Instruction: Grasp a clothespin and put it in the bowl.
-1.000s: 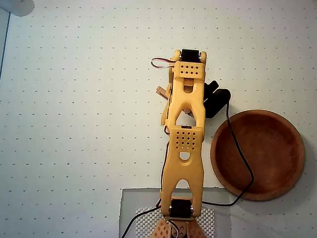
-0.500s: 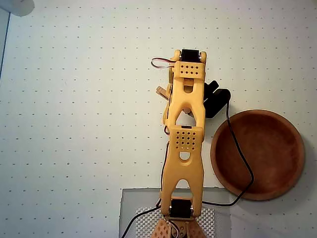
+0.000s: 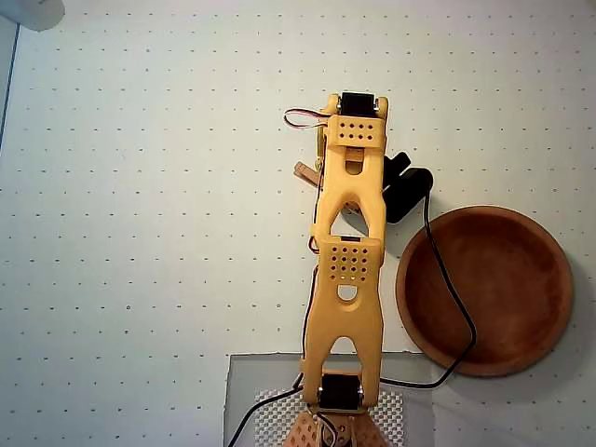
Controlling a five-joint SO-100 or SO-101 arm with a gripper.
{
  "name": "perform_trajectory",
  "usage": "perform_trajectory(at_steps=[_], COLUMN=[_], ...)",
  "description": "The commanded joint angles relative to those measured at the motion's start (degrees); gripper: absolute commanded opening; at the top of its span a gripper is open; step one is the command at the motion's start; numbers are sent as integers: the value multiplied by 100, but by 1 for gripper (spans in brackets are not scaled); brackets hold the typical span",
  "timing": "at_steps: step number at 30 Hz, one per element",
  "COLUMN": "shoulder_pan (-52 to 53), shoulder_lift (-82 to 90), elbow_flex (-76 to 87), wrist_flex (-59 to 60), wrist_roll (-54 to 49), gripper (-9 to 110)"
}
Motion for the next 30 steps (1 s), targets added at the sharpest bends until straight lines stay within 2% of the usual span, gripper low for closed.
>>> perform_trajectory(at_steps=[1,13,18,30], shoulder_pan=[26,35,202,642], shoulder_lift=[281,369,1301,3612], elbow_flex=[-352,-352,-202,-18], wrist_flex=[176,176,185,185], wrist_roll=[44,53,79,1230], gripper=[-1,-3,-3,-3])
